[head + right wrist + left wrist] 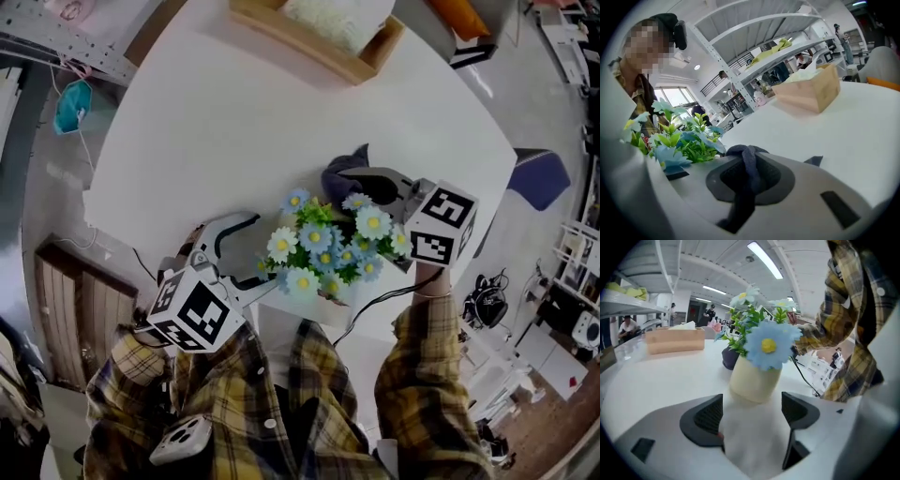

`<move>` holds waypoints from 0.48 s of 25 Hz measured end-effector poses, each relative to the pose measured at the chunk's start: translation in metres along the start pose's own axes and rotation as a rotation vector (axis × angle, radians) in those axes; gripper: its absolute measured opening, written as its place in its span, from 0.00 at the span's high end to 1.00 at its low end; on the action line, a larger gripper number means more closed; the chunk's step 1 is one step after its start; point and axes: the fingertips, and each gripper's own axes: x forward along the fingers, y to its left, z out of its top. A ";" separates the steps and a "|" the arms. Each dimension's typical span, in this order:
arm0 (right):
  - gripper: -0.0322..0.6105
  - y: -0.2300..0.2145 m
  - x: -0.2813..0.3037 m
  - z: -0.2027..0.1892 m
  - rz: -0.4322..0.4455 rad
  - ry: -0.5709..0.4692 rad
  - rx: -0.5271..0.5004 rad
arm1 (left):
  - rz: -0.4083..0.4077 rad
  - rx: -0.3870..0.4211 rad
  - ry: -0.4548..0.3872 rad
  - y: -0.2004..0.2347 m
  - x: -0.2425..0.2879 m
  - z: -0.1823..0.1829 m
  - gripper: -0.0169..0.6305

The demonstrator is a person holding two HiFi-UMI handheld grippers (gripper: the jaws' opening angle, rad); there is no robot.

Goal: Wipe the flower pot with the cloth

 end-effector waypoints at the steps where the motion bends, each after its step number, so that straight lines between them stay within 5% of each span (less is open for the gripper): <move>1: 0.93 -0.001 -0.002 -0.002 -0.016 -0.008 0.007 | 0.035 -0.036 -0.002 -0.003 0.001 0.000 0.36; 5: 0.93 0.001 -0.006 -0.002 -0.086 -0.079 0.047 | 0.146 -0.256 0.008 -0.020 0.005 -0.005 0.36; 8: 0.93 0.004 -0.010 -0.003 -0.137 -0.131 0.073 | 0.101 -0.425 -0.032 -0.042 0.009 0.006 0.36; 12: 0.93 0.007 -0.015 -0.010 -0.163 -0.137 0.100 | 0.076 -0.543 -0.102 -0.042 0.014 0.018 0.36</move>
